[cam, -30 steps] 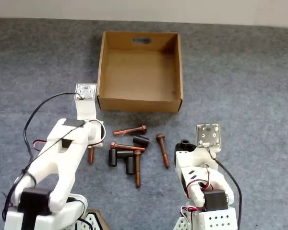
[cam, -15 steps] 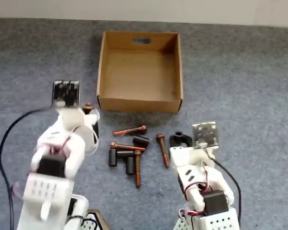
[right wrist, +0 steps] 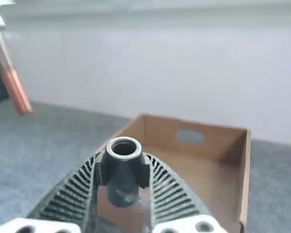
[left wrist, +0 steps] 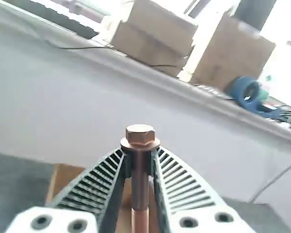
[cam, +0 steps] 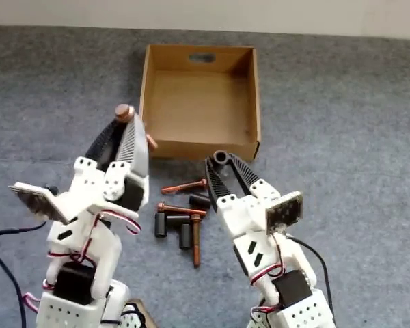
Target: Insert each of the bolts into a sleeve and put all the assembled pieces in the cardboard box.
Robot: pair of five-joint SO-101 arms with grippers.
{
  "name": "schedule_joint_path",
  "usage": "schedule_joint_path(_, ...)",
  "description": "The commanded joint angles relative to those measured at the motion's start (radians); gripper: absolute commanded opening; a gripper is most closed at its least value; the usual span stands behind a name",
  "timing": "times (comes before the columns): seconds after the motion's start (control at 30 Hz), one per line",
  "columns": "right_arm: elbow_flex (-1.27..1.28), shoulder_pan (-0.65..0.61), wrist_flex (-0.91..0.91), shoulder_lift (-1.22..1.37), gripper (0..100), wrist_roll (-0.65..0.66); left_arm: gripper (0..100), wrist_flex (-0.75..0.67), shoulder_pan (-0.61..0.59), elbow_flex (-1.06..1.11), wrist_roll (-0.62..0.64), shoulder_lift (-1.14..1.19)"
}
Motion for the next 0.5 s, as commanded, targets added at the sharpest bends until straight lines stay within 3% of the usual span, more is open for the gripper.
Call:
schedule_joint_path(0.0, 0.039, -0.007, -0.048, -0.007, 0.5, 0.011, 1, -0.089, 0.11, -0.012, 0.005, 0.042)
schedule_joint_path(0.27, 0.045, -0.007, -0.041, -0.007, 0.5, 0.011, 1, -0.152, 0.222, -0.321, 0.005, 0.38)
schedule_joint_path(0.47, 0.065, -0.007, -0.039, -0.007, 0.5, 0.011, 1, -0.069, 0.309, -0.519, 0.005, 0.596)
